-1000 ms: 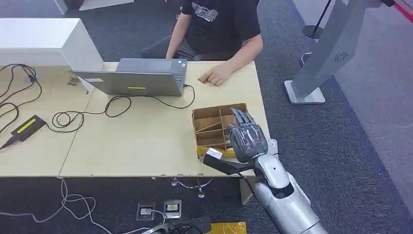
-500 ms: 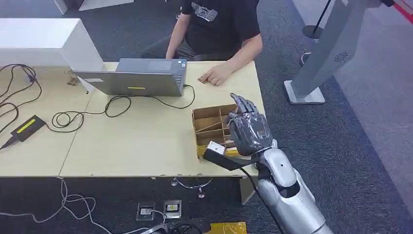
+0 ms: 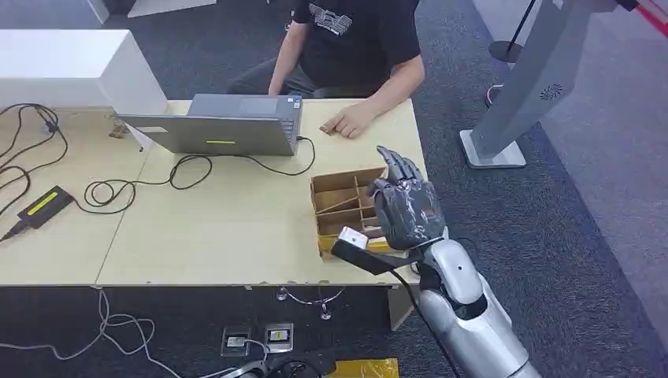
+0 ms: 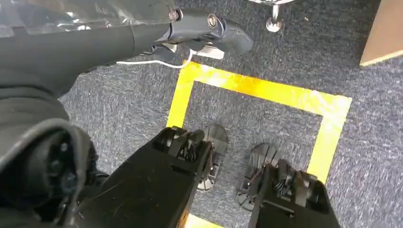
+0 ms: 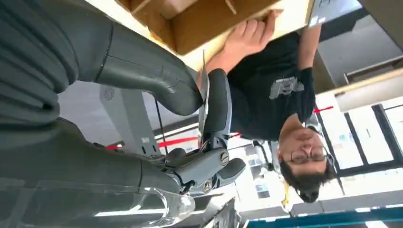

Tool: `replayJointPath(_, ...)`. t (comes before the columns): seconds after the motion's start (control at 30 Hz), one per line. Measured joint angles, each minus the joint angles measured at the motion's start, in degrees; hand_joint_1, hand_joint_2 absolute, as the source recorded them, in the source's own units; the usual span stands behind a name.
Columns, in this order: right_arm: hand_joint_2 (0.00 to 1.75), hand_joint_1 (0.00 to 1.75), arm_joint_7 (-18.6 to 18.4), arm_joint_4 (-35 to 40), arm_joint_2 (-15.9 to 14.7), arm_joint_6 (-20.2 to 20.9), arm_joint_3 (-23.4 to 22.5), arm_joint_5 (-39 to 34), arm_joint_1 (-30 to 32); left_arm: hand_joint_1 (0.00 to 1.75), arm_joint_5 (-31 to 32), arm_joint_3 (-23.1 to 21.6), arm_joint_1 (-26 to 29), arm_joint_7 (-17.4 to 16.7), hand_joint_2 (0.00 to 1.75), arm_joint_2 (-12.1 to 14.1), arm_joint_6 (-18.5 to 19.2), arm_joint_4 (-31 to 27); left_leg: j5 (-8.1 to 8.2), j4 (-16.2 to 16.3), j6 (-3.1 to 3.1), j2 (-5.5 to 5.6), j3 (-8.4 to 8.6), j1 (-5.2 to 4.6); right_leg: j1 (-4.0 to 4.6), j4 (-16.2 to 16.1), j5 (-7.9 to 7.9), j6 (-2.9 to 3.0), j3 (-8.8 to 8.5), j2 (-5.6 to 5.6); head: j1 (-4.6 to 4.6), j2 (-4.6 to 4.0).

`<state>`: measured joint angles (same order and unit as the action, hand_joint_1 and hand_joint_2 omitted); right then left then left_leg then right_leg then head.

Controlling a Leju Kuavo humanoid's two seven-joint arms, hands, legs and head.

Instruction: Pass the card to the sensor for recognition and then transmit it.

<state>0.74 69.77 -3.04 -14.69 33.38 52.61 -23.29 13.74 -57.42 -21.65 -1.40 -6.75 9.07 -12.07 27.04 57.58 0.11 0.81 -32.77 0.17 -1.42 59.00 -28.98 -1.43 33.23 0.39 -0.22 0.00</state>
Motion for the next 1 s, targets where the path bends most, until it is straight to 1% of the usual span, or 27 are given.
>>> replayJointPath(0.2, 1.75, 1.75, 2.1, -3.31, 0.18, -1.33, 0.0, -0.37, -4.63, 0.0, 0.92, 0.26, 0.0, 0.22, 0.0, 0.02, 0.15, 0.0, -0.01, 0.0, -0.01, 0.0, 0.0, 0.0, 0.0, 0.01, 0.0, 0.0, -0.01, -0.01, -0.02, 0.0)
replayJointPath(0.37, 1.75, 1.75, 1.88, -6.17, 0.42, -1.42, 0.0, -0.48, -8.02, 0.0, 1.88, 0.26, -0.01, 0.24, 0.0, 0.0, 0.28, 0.0, -0.02, 0.0, -0.02, 0.0, -0.01, 0.0, 0.0, 0.01, 0.0, 0.0, -0.01, -0.01, -0.02, 0.0)
replayJointPath(0.57, 1.75, 1.75, 2.25, -12.33, 1.27, -1.85, 0.0, -0.39, -12.5, 0.0, 2.54, 0.26, -0.04, 0.22, 0.0, -0.35, 1.18, -0.02, -0.02, 0.01, -0.02, 0.01, 0.0, 0.0, 0.0, 0.01, 0.0, 0.0, 0.0, -0.02, -0.02, 0.0)
replayJointPath(0.8, 1.75, 1.75, 2.73, -17.47, 2.06, -2.56, 0.0, -0.2, -15.34, 0.0, 2.65, 0.26, -0.07, -0.15, 0.0, -1.07, 1.33, -0.02, -0.02, 0.01, -0.02, 0.0, 0.0, 0.0, 0.0, 0.01, 0.0, 0.0, 0.0, 0.0, -0.02, 0.0)
replayJointPath(1.0, 1.75, 1.75, 2.93, -20.9, 2.54, -3.15, -0.02, 0.09, -16.21, 0.0, 2.65, 0.26, -0.13, -0.85, 0.0, -1.73, 1.14, -0.02, -0.02, 0.01, -0.02, 0.01, 0.0, 0.0, 0.0, 0.01, 0.0, 0.0, 0.0, 0.0, -0.02, 0.0)
